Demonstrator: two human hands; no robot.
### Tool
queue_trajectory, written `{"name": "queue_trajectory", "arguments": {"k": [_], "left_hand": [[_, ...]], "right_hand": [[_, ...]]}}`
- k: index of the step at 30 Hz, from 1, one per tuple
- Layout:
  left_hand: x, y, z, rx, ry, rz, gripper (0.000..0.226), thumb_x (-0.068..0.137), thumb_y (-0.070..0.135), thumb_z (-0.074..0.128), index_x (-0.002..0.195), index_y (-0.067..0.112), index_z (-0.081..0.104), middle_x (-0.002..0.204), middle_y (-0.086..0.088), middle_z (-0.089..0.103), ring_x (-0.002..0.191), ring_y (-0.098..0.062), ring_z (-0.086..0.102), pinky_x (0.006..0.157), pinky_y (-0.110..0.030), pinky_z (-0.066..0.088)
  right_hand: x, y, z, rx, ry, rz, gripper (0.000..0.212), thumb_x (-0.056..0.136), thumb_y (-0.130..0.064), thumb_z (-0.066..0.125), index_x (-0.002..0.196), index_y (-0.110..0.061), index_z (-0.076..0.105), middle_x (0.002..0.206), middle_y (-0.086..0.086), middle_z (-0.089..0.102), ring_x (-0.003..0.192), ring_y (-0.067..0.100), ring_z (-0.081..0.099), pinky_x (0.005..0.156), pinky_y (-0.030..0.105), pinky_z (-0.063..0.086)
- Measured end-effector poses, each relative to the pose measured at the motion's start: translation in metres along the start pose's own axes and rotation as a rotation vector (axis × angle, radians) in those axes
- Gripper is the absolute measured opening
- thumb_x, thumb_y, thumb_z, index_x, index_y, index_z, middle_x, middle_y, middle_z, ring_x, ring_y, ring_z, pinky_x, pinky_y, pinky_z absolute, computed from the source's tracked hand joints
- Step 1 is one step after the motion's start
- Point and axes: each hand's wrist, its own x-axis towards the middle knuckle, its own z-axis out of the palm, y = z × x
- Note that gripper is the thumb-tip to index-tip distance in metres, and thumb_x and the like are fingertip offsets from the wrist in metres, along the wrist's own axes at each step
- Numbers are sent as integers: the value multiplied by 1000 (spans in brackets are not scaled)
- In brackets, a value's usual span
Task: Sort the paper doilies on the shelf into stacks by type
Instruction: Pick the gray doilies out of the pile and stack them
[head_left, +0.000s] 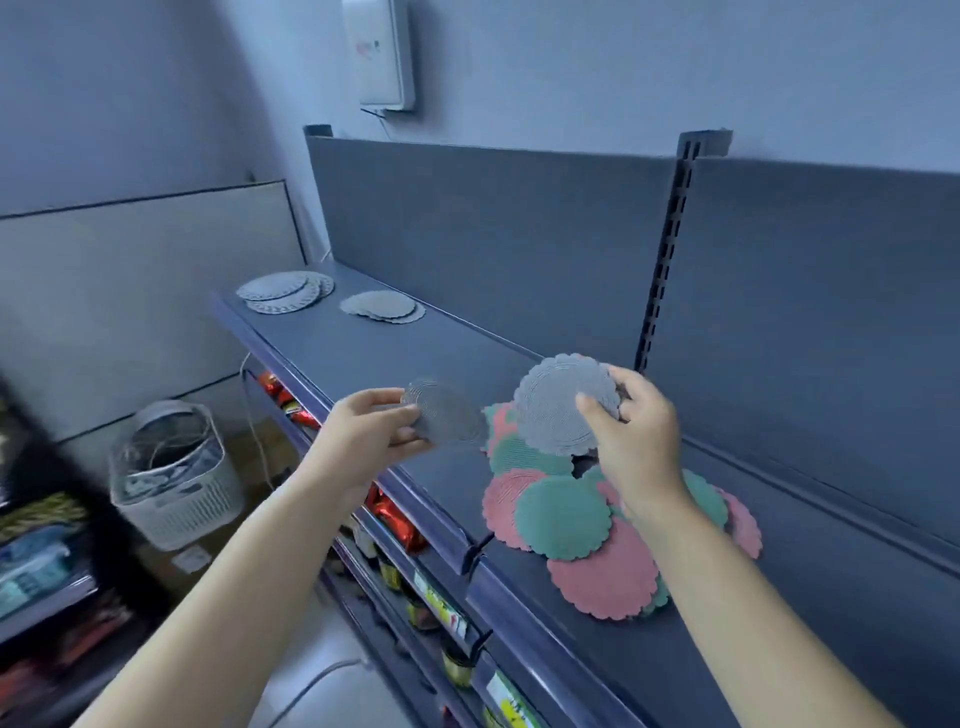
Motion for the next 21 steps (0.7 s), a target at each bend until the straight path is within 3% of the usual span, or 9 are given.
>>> {"name": "queue_trajectory", "arguments": {"k": [2, 5, 8, 11, 14, 19, 21], "left_hand": [[0, 9, -36, -25, 28, 14, 25, 88, -5, 60, 111, 4, 55, 92, -16, 70, 68, -22, 72, 58, -27, 59], [11, 21, -91, -71, 53, 52, 26, 86, -9, 60, 105, 8, 56, 85, -11, 70, 67, -22, 72, 62, -30, 61], [36, 31, -145, -73, 55, 44, 25, 87, -8, 59, 103, 10, 56, 88, -12, 69, 65, -21, 71, 59, -29, 60], [68, 34, -191, -51, 33, 7, 29, 86, -5, 62, 112, 7, 55, 90, -16, 70, 65, -23, 71, 56, -27, 59], [108, 35, -228, -63, 11, -55, 32, 87, -2, 63, 117, 5, 55, 88, -18, 71, 67, -24, 71, 55, -27, 58], [189, 42, -242, -94, -90, -116, 27, 88, -4, 59, 115, 0, 57, 91, -17, 69, 73, -25, 69, 58, -27, 60], [230, 44, -231, -73, -114, -122, 29, 88, -5, 59, 116, 0, 55, 94, -19, 65, 71, -23, 65, 58, -28, 60]], "right_hand": [[-7, -6, 36, 67, -64, 22, 20, 88, -10, 63, 107, -17, 64, 86, 4, 72, 75, 15, 66, 72, 32, 53], [-12, -10, 93, 134, -122, 34, 14, 89, -10, 62, 93, -23, 65, 85, -6, 72, 78, 6, 67, 71, 25, 54], [-12, -14, 152, 192, -76, 108, 17, 89, -6, 60, 89, -23, 64, 85, -10, 70, 72, -2, 64, 66, 19, 50], [-12, -14, 202, 182, -55, 209, 24, 87, -1, 57, 97, -22, 62, 89, -10, 69, 79, 6, 63, 68, 32, 54], [-11, -12, 243, 127, -43, 258, 29, 88, 1, 54, 108, -18, 61, 100, -3, 70, 89, 11, 65, 80, 39, 57], [19, -8, 278, 50, 16, 213, 41, 90, 2, 55, 127, -15, 60, 123, -4, 64, 112, 13, 60, 98, 37, 50], [43, -4, 285, 10, 49, 149, 40, 90, 1, 55, 126, -17, 61, 123, -8, 63, 108, 6, 58, 90, 19, 48]]}}
